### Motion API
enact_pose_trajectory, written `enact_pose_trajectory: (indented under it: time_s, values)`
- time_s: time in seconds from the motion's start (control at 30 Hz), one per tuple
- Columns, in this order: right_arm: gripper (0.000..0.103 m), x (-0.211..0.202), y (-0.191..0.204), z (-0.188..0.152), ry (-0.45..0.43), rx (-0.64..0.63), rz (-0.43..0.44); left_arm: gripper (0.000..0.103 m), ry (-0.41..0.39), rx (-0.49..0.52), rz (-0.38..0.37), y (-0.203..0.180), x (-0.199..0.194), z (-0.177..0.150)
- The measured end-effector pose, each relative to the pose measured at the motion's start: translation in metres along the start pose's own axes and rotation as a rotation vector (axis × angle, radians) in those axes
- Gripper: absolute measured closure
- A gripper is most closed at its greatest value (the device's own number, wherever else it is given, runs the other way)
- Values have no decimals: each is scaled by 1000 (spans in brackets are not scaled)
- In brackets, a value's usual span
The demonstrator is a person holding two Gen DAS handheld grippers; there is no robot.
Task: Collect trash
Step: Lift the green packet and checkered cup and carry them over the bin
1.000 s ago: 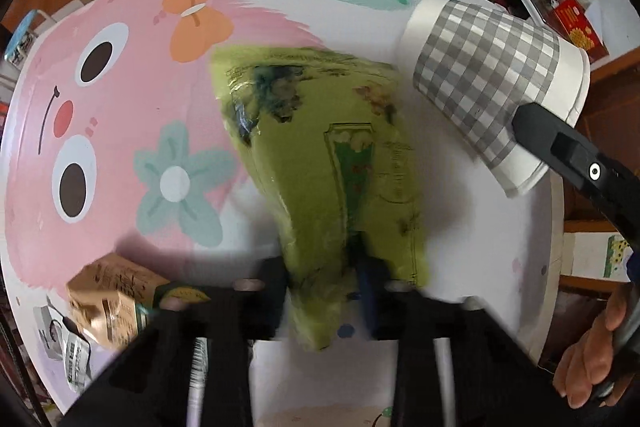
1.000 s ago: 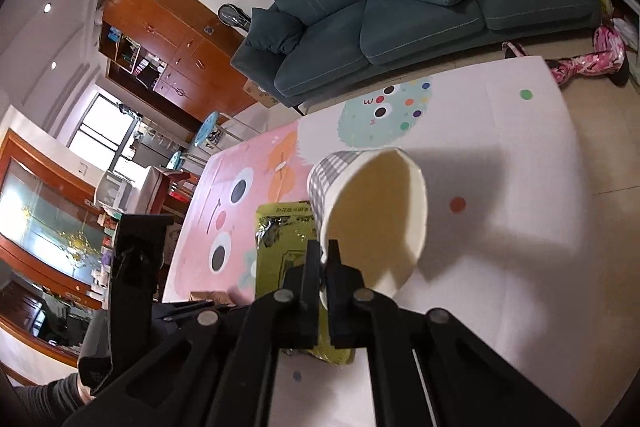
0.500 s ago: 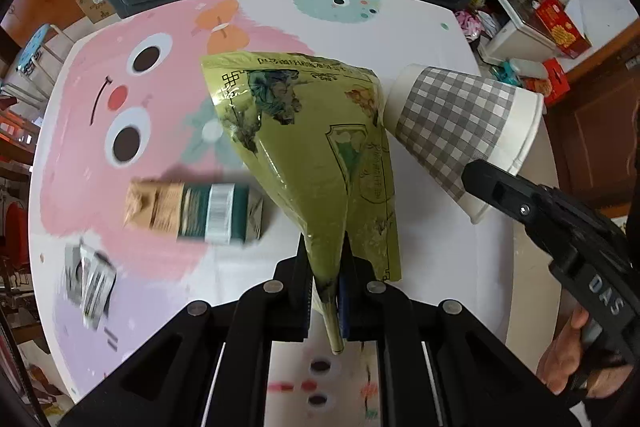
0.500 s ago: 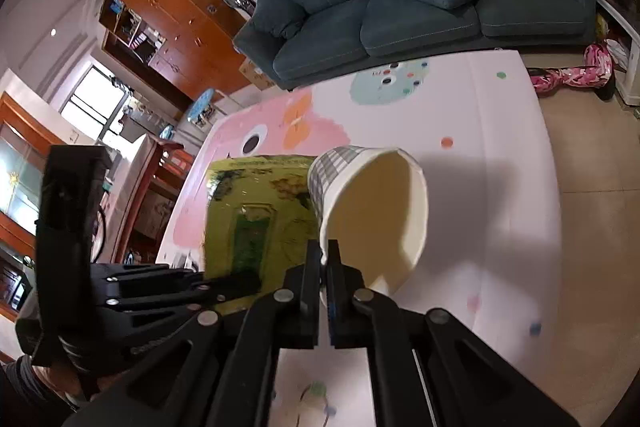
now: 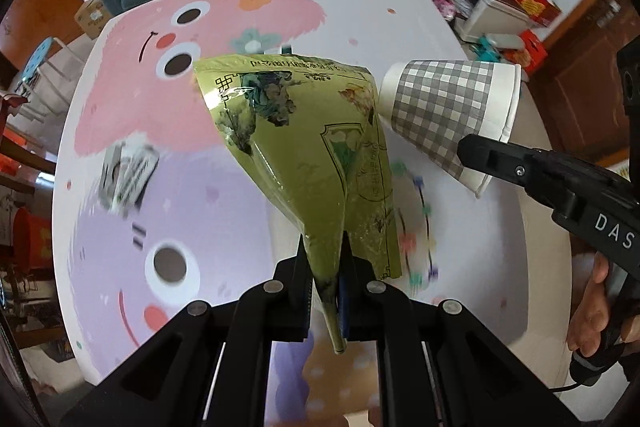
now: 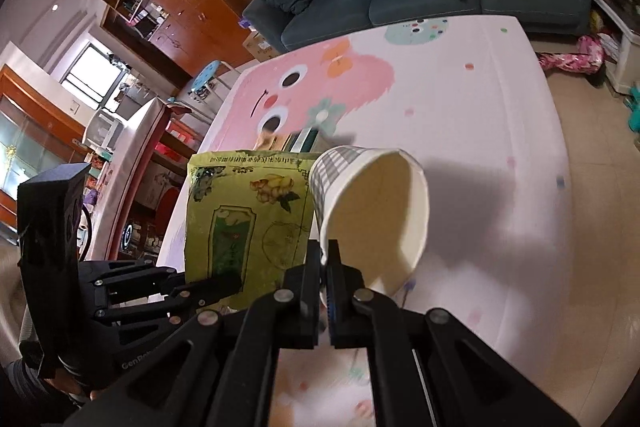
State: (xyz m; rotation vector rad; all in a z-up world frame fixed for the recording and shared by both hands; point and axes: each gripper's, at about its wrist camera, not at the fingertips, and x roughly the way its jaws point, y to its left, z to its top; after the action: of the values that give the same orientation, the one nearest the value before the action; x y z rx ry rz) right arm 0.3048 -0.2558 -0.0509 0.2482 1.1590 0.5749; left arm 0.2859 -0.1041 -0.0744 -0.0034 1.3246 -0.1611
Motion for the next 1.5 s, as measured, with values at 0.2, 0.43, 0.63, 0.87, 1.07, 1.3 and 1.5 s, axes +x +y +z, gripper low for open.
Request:
enact_pose_trajectory:
  time_s: [0.2,0.43,0.63,0.87,1.07,1.3,1.5]
  values:
    - [101,-22,45,-80,-56,84,-80,95,14,140,-52,7,-18,-71]
    - [101,-36,90,-176,-121,228,-174,95,17,317,-82,9,-38,-151]
    - [101,-46,121,-238,-129,293,-215,95,45,372,-84,12,-40,-206]
    - [101,-52,139,-279,-97,281,-229,95,21,368,-71,7,-47,-256]
    - [101,-46,140,-316,-38,257,-202,95,8,278,-64,9,-41,-289]
    - [100,-19,125,-370,55,246,-172,95,47,167,-57,6,-3,-340]
    - [101,28,95,-408,138,278,-162,95,82,119,-67,5,49,-378]
